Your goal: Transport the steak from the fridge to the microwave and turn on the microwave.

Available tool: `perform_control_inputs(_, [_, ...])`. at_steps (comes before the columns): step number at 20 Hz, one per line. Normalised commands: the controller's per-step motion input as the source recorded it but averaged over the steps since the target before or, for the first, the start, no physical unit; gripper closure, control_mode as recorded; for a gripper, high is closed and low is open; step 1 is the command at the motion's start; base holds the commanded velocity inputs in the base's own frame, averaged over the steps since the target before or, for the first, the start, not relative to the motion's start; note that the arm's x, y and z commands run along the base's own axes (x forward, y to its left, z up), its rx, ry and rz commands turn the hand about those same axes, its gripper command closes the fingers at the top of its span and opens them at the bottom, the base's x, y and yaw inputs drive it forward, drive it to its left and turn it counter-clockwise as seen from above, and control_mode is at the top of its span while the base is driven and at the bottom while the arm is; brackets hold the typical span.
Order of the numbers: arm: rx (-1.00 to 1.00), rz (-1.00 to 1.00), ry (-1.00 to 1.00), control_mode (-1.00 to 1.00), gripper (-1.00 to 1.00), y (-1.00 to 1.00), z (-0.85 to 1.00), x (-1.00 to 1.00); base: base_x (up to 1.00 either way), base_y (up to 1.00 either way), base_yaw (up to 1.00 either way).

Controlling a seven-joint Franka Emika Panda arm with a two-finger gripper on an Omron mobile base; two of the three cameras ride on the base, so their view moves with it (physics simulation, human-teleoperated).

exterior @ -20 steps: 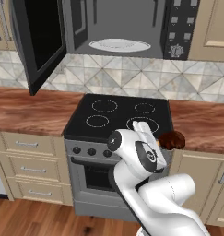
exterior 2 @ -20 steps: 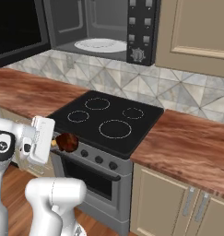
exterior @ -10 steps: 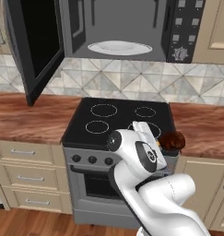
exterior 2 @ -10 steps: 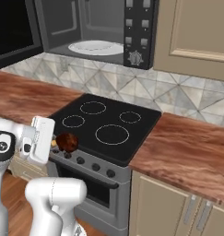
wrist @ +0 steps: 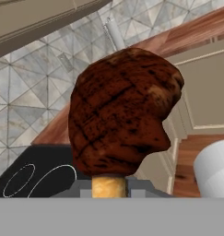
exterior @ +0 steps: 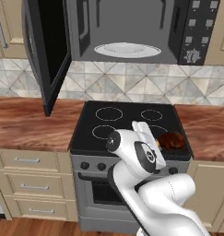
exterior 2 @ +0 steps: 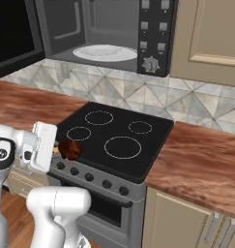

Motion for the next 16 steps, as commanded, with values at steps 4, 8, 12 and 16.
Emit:
perform_control_inputs(4, [0.0, 0.0, 0.0, 1.0, 1.0, 0.0, 0.0, 0.0, 0.41, 0.02, -0.06])
perform_control_inputs(8, [0.0, 0.0, 0.0, 1.0, 1.0, 0.0, 0.0, 0.0, 0.28, 0.18, -0.11])
perform_control_inputs(12, [0.0, 0.0, 0.0, 1.0, 1.0, 0.0, 0.0, 0.0, 0.25, 0.27, -0.16])
perform_control_inputs(16, [0.0, 0.0, 0.0, 1.0, 1.0, 0.0, 0.0, 0.0, 0.27, 0.25, -0.15])
